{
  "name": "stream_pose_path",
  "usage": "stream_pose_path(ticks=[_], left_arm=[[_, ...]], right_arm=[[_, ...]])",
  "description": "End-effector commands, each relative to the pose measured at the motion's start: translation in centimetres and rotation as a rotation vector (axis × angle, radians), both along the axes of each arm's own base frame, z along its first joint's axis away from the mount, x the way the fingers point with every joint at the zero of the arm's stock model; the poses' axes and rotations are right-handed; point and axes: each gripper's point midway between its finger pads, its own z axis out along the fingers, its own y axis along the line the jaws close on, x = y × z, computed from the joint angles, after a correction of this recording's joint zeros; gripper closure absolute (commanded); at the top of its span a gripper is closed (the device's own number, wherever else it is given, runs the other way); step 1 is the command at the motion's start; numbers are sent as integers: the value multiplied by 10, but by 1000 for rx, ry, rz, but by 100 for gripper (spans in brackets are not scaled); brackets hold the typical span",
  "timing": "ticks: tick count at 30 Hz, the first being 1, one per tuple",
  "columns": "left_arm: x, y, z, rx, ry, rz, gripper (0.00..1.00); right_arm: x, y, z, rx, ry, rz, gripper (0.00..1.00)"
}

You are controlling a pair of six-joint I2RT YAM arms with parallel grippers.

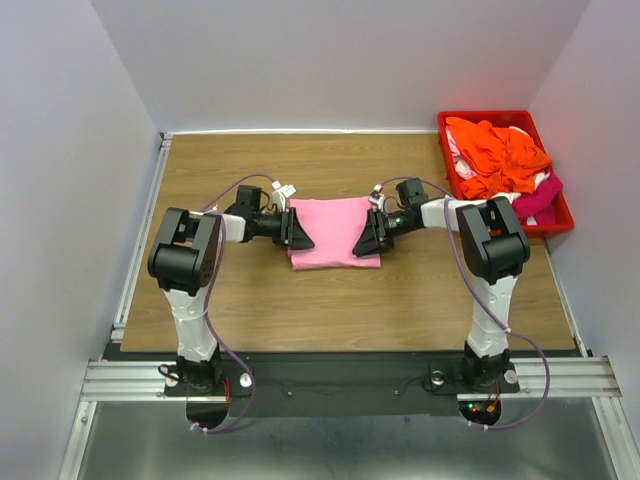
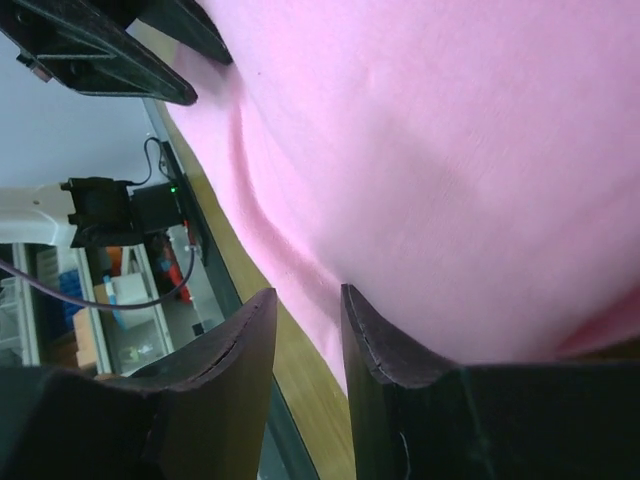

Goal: Fold and stack the t-shirts
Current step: Fold the tshirt

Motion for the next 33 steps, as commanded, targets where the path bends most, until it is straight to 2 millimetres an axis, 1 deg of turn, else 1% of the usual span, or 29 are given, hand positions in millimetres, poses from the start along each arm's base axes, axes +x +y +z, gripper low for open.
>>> stream_pose_path(ticks=[1,2,3,4,5,6,7,8,9,10,11,12,15,16,17,18,19,21,22,23,24,25,26,27,29,31,33], left_arm=[[-2,20,22,99,-159,-20,58],[-9,15,34,72,-183,-50,58],[-18,13,52,60,-231,-63,58],[-24,9,60,54,-252,-77,57],[-36,-2,73,37,-284,-112,57],[-44,-7,71,31,-276,-134,57],[-59,-18,78,5,-269,-165,58],[-65,-18,77,-7,-229,-163,58],[-73,-28,80,-33,-234,-187,59],[-82,-30,73,-42,-194,-188,60],[-85,-38,76,-76,-163,-180,62],[-90,-39,67,-82,-119,-181,63],[-87,-44,53,-72,-53,-167,65],[-85,-44,37,-54,-3,-158,65],[-75,-44,32,-36,6,-129,66],[-73,-41,15,-13,46,-111,67],[-64,-35,9,-5,60,-81,67],[-57,-26,-6,7,99,-45,67],[-55,-16,-18,17,137,-18,68],[-54,-10,-25,21,154,0,68],[-56,-6,-31,19,173,1,68],[-60,-1,-37,22,192,7,69],[-59,4,-38,11,203,15,69],[-60,7,-41,12,215,24,69],[-62,11,-39,-7,226,30,69],[-57,16,-38,-10,225,53,70],[-55,23,-37,-24,239,69,70]], right_arm=[[4,0,44,47,-98,4,62],[1,2,55,62,-105,9,63],[-5,4,62,74,-92,11,63],[-9,5,69,80,-99,14,63],[-18,9,79,88,-114,24,64],[-20,11,85,94,-128,33,64],[-28,14,88,100,-115,36,66],[-30,16,86,100,-106,36,66],[-32,18,86,101,-99,34,67],[-32,21,84,101,-91,29,68],[-36,25,81,101,-77,39,69],[-35,28,74,99,-55,35,70],[-34,37,66,95,-35,51,70],[-33,39,56,80,-18,50,71],[-31,39,51,74,-17,47,71],[-29,39,46,66,-24,49,72],[-28,37,32,46,-9,45,72],[-26,29,20,34,7,31,73],[-24,22,10,28,29,17,74],[-27,20,4,23,35,21,74],[-26,11,-4,16,46,5,75],[-25,7,-8,15,56,-3,75],[-26,0,-17,10,81,-17,75],[-29,-3,-23,11,98,-18,76],[-33,-8,-28,16,125,-23,76],[-37,-10,-31,21,131,-15,76],[-39,-9,-25,37,128,-8,76]])
